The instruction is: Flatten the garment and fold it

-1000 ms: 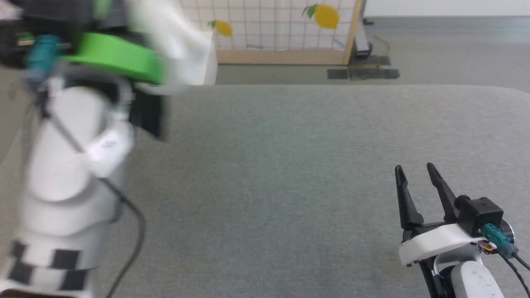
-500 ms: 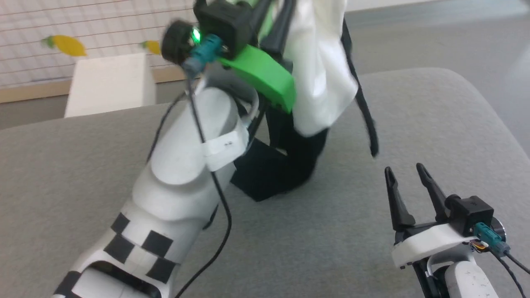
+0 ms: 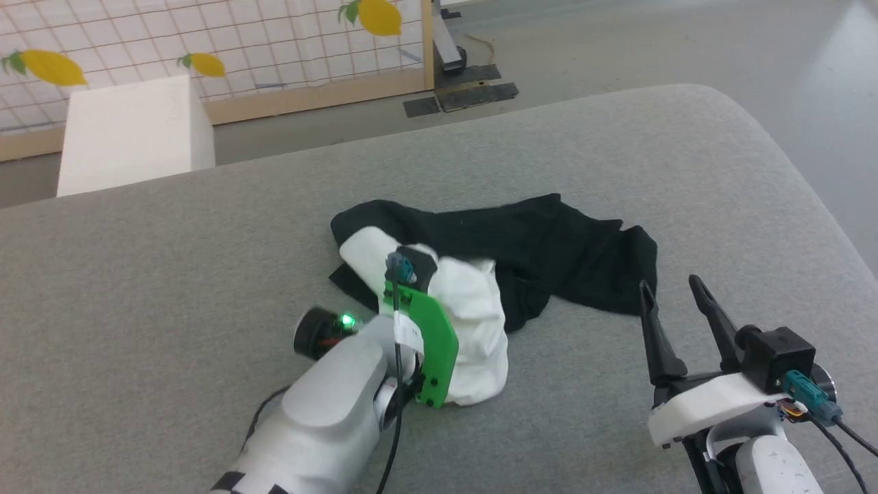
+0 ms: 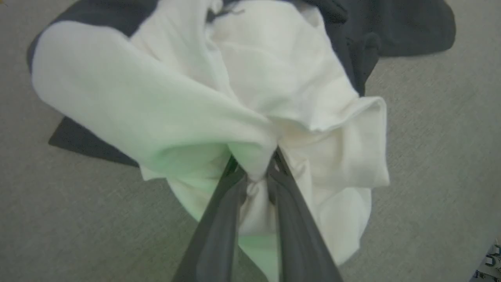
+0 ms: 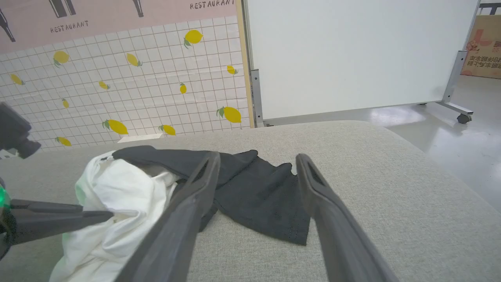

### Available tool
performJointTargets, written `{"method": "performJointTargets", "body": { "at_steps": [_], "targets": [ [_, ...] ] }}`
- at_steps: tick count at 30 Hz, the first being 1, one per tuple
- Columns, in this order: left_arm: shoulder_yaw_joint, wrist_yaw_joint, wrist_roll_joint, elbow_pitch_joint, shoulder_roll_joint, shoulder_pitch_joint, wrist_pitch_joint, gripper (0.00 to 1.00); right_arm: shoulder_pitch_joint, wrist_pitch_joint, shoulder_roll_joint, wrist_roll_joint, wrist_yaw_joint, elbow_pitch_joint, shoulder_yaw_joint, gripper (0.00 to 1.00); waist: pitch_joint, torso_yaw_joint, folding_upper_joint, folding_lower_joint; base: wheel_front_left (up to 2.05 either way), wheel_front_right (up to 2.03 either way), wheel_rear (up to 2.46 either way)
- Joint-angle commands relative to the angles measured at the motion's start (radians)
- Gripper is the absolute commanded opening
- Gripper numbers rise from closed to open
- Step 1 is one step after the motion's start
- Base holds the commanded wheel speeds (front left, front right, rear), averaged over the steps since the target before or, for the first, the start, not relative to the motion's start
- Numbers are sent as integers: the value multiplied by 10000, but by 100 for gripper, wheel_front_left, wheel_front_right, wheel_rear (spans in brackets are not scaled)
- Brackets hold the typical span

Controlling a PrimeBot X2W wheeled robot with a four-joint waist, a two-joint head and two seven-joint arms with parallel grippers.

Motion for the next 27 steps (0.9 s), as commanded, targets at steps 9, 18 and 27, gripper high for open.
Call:
{"method": "performJointTargets", "body": {
  "at_steps": [9,18,27],
  "targets": [
    [552,27,-256,-1143,334,319,-2714,100,188,120,12,-45,-15,-80,-71,100,-212,670,-1,1,0,0,0],
    [2259,1146,519,-3727,1674,1421,-5461,100,214,269,12,-172,-15,-430,-461,100,-259,1179,-1,1,0,0,0],
    [4911,1298,1885,-6710,2156,4463,-5473,100,345,409,12,-266,-15,-687,-664,100,-389,1425,-1,1,0,0,0]
  ]
}}
